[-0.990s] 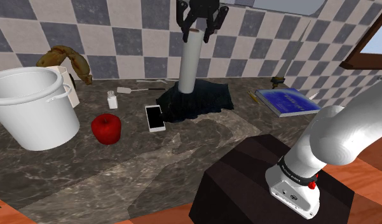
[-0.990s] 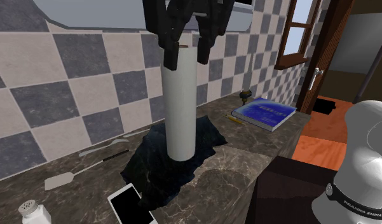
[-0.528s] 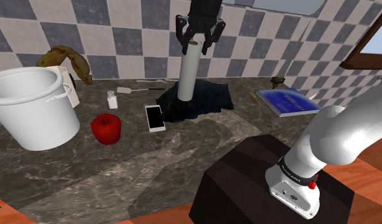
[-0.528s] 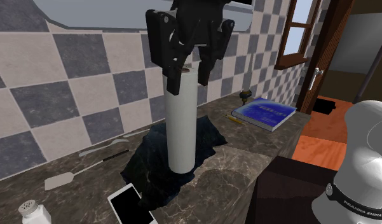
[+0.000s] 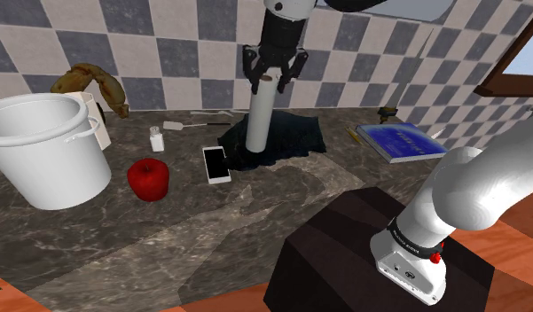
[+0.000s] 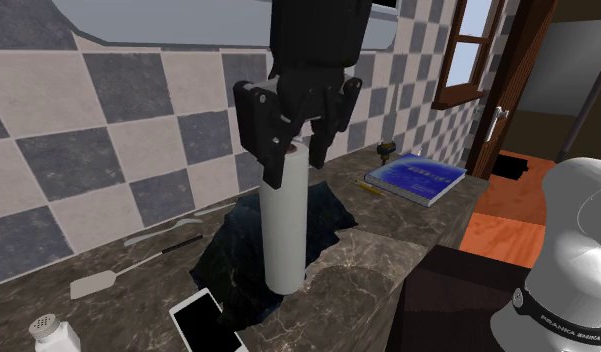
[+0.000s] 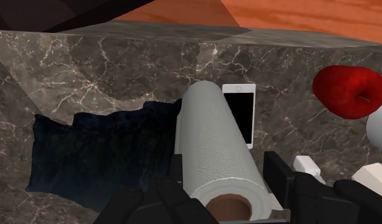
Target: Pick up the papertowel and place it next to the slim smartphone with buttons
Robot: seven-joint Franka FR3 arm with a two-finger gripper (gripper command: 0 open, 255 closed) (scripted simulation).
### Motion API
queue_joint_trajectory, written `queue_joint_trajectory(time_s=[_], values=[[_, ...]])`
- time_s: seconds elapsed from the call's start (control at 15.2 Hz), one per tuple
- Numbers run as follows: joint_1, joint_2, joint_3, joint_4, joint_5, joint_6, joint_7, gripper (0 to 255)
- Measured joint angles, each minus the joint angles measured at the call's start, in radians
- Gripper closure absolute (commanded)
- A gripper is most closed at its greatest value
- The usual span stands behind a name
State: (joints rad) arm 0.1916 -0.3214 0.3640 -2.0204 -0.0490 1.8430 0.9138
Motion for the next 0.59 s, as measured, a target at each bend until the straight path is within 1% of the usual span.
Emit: queue_joint_trajectory(time_s=[0.59], values=[[0.003, -0.002, 0.005, -0.121, -0.001, 0.118, 0.013, 255]])
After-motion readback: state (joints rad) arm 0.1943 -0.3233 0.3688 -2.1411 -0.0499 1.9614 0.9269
